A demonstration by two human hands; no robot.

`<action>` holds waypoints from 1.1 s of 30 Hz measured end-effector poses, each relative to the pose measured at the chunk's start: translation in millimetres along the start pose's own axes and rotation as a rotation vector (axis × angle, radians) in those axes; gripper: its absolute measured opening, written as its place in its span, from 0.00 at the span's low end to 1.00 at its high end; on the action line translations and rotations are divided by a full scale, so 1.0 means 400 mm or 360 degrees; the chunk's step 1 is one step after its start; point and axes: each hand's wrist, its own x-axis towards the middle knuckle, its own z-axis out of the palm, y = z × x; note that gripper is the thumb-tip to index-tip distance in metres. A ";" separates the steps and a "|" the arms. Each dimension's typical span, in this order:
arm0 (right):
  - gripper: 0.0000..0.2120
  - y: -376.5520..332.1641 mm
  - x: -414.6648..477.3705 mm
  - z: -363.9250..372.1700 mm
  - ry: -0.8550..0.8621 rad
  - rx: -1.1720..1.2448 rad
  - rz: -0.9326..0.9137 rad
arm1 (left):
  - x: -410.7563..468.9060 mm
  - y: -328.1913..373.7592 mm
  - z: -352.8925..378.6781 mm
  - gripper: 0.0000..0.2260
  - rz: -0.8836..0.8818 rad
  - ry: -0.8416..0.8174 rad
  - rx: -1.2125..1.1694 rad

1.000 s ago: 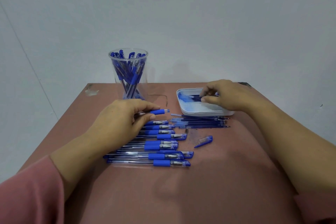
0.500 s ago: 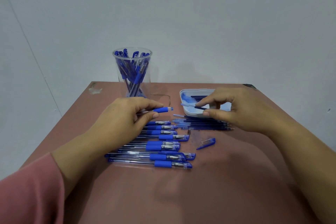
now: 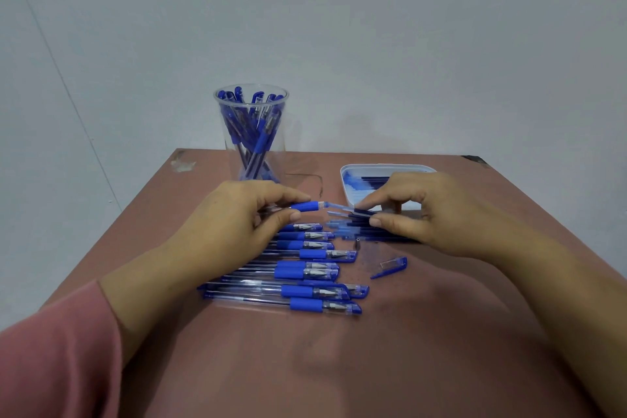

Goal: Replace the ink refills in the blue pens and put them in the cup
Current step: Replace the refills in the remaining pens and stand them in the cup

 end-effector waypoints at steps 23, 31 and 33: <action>0.13 -0.006 0.007 0.024 0.0201 0.0068 -0.0030 | -0.003 0.018 -0.003 0.12 0.0142 0.0002 0.0105; 0.13 -0.015 0.010 0.043 0.0145 0.0105 -0.0036 | -0.005 0.026 -0.001 0.12 0.0142 -0.0002 0.0094; 0.12 -0.012 0.007 0.033 0.0181 0.0173 0.0011 | -0.004 0.026 -0.003 0.14 0.0141 0.0006 0.0090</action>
